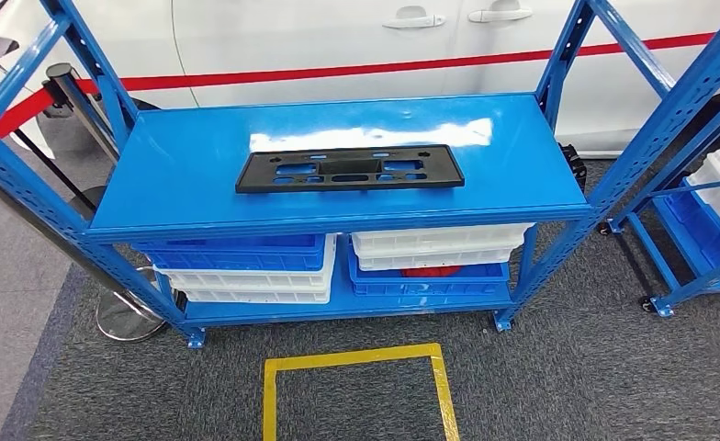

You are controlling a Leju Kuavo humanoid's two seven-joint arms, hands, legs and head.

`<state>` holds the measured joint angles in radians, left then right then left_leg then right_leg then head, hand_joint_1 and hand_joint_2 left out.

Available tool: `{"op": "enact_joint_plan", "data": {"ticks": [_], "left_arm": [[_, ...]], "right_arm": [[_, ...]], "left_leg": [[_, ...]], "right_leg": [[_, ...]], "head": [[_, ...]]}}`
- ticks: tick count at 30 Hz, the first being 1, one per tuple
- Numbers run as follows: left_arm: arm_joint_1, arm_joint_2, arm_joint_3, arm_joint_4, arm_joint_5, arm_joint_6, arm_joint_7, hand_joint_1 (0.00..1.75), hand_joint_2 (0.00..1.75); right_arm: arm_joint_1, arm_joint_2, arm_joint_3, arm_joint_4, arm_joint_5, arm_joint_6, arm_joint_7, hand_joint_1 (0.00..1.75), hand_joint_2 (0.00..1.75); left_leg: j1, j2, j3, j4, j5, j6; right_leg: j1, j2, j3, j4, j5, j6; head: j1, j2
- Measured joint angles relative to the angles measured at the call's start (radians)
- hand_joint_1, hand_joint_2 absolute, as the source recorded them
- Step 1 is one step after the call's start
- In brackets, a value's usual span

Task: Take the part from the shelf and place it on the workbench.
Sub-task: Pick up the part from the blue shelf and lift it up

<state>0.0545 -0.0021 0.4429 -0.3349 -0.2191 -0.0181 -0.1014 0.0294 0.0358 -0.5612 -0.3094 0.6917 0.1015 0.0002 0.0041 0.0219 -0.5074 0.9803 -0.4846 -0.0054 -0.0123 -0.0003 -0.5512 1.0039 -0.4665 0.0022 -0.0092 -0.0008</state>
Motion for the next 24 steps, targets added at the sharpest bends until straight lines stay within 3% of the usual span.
{"op": "enact_joint_plan", "data": {"ticks": [1, 2, 3, 7, 10, 12, 15, 16, 17, 18, 20, 21, 22, 24], "left_arm": [[-0.003, 0.000, 0.017, 0.004, -0.008, -0.002, -0.003, 0.00, 0.00], [-0.007, 0.000, 0.035, 0.007, -0.016, -0.003, -0.007, 0.00, 0.00], [-0.010, 0.000, 0.053, 0.011, -0.023, -0.005, -0.012, 0.00, 0.00], [-0.024, -0.001, 0.121, 0.024, -0.055, -0.012, -0.030, 0.00, 0.00], [-0.033, -0.002, 0.167, 0.032, -0.076, -0.022, -0.046, 0.00, 0.00], [-0.040, -0.006, 0.187, 0.036, -0.088, -0.028, -0.053, 0.00, 0.00], [-0.047, -0.011, 0.211, 0.042, -0.102, -0.031, -0.061, 0.00, 0.00], [-0.047, -0.013, 0.218, 0.044, -0.105, -0.032, -0.063, 0.00, 0.00], [-0.048, -0.014, 0.224, 0.046, -0.107, -0.032, -0.064, 0.00, 0.00], [-0.048, -0.016, 0.231, 0.047, -0.109, -0.034, -0.065, 0.00, 0.00], [-0.049, -0.020, 0.243, 0.049, -0.114, -0.036, -0.066, 0.00, 0.00], [-0.051, -0.021, 0.250, 0.050, -0.116, -0.037, -0.068, 0.00, 0.00], [-0.053, -0.021, 0.256, 0.051, -0.118, -0.037, -0.069, 0.00, 0.00], [-0.058, -0.023, 0.270, 0.053, -0.122, -0.037, -0.070, 0.00, 0.00]], "right_arm": [[-0.004, 0.001, -0.022, 0.004, 0.023, 0.005, -0.005, 0.00, 1.31], [-0.009, 0.003, -0.044, 0.008, 0.045, 0.011, -0.011, 0.00, 1.75], [-0.014, 0.004, -0.067, 0.012, 0.068, 0.018, -0.019, 0.00, 1.75], [-0.038, 0.017, -0.158, 0.029, 0.150, 0.052, -0.062, 0.00, 0.00], [-0.065, 0.030, -0.205, 0.037, 0.196, 0.085, -0.111, 0.00, 0.00], [-0.083, 0.034, -0.205, 0.033, 0.204, 0.113, -0.153, 0.00, 0.00], [-0.102, 0.039, -0.169, 0.008, 0.173, 0.150, -0.206, 0.00, 0.00], [-0.105, 0.041, -0.155, -0.005, 0.157, 0.159, -0.218, 0.00, 0.00], [-0.108, 0.041, -0.142, -0.020, 0.142, 0.167, -0.230, 0.00, 0.00], [-0.111, 0.042, -0.127, -0.040, 0.123, 0.173, -0.242, 0.00, 0.00], [-0.120, 0.041, -0.095, -0.086, 0.086, 0.185, -0.264, 0.00, 0.00], [-0.127, 0.042, -0.077, -0.111, 0.065, 0.191, -0.275, 0.00, 0.00], [-0.133, 0.042, -0.060, -0.135, 0.047, 0.198, -0.285, 0.00, 0.00], [-0.140, 0.042, -0.023, -0.190, 0.010, 0.213, -0.304, 0.00, 0.00]], "left_leg": [[0.000, 0.000, 0.000, 0.000, 0.000, 0.000], [0.000, 0.000, 0.000, 0.000, 0.000, 0.000], [0.000, 0.000, 0.000, 0.000, 0.000, 0.000], [-0.003, 0.001, -0.002, 0.007, -0.004, 0.009], [0.001, 0.003, 0.002, -0.003, 0.003, 0.017], [0.009, 0.007, 0.015, -0.027, 0.018, 0.025], [0.012, 0.011, 0.022, -0.040, 0.026, 0.031], [0.013, 0.012, 0.022, -0.039, 0.025, 0.030], [0.015, 0.011, 0.023, -0.036, 0.023, 0.027], [0.018, 0.010, 0.024, -0.032, 0.019, 0.022], [0.026, 0.010, 0.022, -0.015, 0.005, 0.006], [0.027, 0.011, 0.018, -0.001, -0.005, -0.004], [0.026, 0.012, 0.013, 0.009, -0.012, -0.013], [0.022, 0.013, 0.009, 0.017, -0.020, -0.026]], "right_leg": [[0.000, 0.000, 0.000, 0.000, 0.000, 0.000], [0.000, 0.000, 0.000, 0.000, 0.000, 0.000], [0.000, 0.000, 0.000, 0.000, 0.000, 0.000], [-0.003, 0.000, 0.000, -0.001, 0.002, 0.003], [-0.003, 0.000, 0.002, -0.006, 0.005, 0.010], [-0.001, 0.001, -0.007, 0.019, -0.012, 0.017], [-0.008, 0.001, -0.091, 0.192, -0.095, 0.028], [-0.013, 0.000, -0.120, 0.246, -0.109, 0.034], [-0.018, 0.000, -0.135, 0.268, -0.104, 0.039], [-0.023, 0.000, -0.130, 0.249, -0.078, 0.045], [-0.032, -0.007, -0.078, 0.129, -0.009, 0.058], [-0.033, -0.009, -0.055, 0.074, 0.012, 0.058], [-0.033, -0.010, -0.042, 0.042, 0.019, 0.053], [-0.028, -0.006, -0.044, 0.036, 0.010, 0.031]], "head": [[0.000, 0.000], [0.000, 0.000], [0.000, 0.000], [0.000, 0.000], [0.000, 0.000], [0.001, 0.000], [0.003, 0.000], [0.003, 0.000], [0.003, 0.000], [0.003, 0.000], [0.003, 0.000], [0.005, 0.000], [0.005, 0.000], [0.003, 0.000]]}}
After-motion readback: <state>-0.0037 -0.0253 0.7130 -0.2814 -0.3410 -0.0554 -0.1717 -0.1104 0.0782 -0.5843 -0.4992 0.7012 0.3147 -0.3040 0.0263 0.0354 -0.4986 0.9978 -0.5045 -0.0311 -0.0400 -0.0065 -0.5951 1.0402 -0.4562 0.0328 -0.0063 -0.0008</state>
